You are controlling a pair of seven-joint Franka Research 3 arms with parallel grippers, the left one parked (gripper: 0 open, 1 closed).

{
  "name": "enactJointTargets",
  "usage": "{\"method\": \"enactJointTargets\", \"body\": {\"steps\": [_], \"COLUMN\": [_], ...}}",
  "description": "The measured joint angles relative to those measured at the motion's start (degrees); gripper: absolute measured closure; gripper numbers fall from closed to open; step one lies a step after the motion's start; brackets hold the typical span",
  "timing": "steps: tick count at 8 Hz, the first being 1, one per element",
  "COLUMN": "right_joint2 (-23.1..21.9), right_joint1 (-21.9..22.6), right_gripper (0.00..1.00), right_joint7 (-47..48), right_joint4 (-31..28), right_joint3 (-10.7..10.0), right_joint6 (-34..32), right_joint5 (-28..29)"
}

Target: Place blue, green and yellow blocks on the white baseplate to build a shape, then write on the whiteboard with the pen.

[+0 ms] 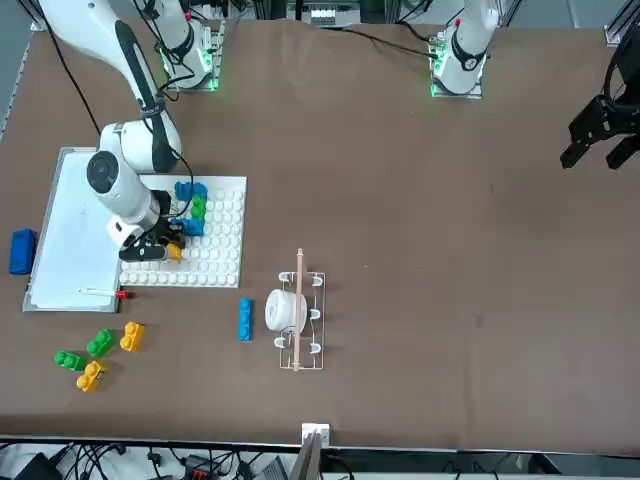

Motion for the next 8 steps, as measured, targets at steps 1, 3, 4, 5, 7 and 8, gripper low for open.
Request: {"method": "enactJointTargets", "body": {"steps": [1, 3, 4, 5, 7, 8], "right_joint2": [0.05, 0.25, 0.49, 0.84, 0.90, 0.41], "right_joint1": [0.00, 0.09, 0.11, 0.15, 0.25, 0.25], "right_gripper": [0.56, 0.42, 0.22, 0.03, 0.00, 0.00], "right_joint7": [0.00, -0.01, -0.01, -0.01, -0.05, -0.09], "right_joint4": [-0.03, -0.15, -0.22, -0.27, -0.29, -0.19], "right_joint3": [0.00, 0.00, 0.00, 0.01, 0.01, 0.00], "right_joint6": [0.03, 0.26, 0.27, 0.27, 0.58, 1.09], "right_joint5": [0.00, 0.00, 0.00, 0.00, 0.00, 0.00]}}
